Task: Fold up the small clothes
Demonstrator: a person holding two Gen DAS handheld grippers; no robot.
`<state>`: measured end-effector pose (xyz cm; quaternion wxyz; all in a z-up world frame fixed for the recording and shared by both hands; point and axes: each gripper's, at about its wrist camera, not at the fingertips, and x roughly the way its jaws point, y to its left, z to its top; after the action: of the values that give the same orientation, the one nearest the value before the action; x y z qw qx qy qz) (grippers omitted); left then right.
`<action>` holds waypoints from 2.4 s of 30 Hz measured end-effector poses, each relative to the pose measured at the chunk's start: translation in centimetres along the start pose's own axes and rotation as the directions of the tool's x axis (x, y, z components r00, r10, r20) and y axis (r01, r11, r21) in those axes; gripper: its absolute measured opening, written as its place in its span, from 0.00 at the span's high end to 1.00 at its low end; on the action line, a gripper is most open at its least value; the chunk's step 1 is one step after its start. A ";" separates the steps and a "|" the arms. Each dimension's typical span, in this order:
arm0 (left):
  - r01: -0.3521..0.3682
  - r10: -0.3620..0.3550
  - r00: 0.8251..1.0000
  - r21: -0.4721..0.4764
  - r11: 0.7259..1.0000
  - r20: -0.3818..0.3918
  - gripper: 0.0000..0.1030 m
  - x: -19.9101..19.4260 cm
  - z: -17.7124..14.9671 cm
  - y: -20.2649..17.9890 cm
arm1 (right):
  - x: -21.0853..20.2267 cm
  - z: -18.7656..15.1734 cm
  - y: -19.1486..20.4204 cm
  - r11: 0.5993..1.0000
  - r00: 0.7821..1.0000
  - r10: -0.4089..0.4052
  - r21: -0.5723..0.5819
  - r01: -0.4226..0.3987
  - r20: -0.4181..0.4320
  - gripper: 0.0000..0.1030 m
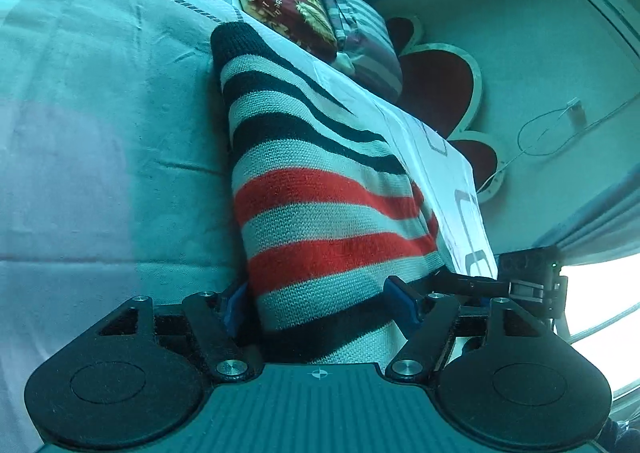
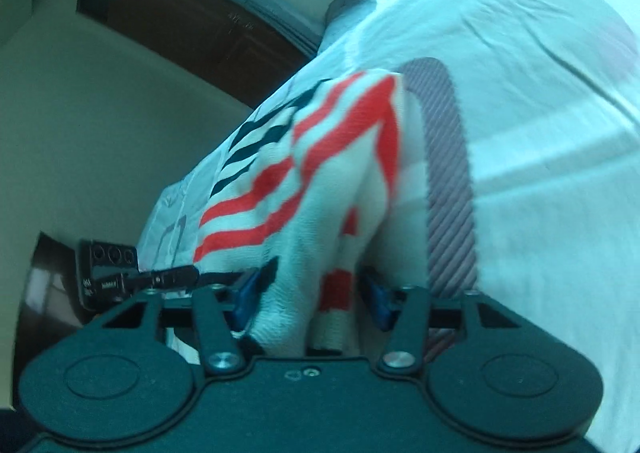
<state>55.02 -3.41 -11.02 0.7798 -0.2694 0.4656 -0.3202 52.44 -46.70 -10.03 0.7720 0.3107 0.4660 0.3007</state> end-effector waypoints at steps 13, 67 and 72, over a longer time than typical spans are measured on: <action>-0.143 0.127 0.987 0.158 0.977 0.102 0.62 -0.6 1.2 -5.2 | 1.9 -2.2 9.0 0.902 0.941 -0.307 -0.272 0.336 0.146 0.67; -0.445 0.485 0.824 -0.195 0.874 0.292 0.50 -31.6 -14.0 14.4 | 23.9 -10.2 25.1 0.930 0.996 -0.073 -0.365 0.051 -0.046 0.79; -0.657 0.641 0.707 -0.058 0.752 0.300 0.28 -30.5 -14.6 11.1 | 24.9 -10.8 26.1 0.843 0.977 -0.212 -0.500 0.196 0.026 0.73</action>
<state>33.62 24.91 -8.23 0.9107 -0.1131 0.3972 0.0069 47.70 -9.47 -7.49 0.8462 0.0443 0.4144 0.3319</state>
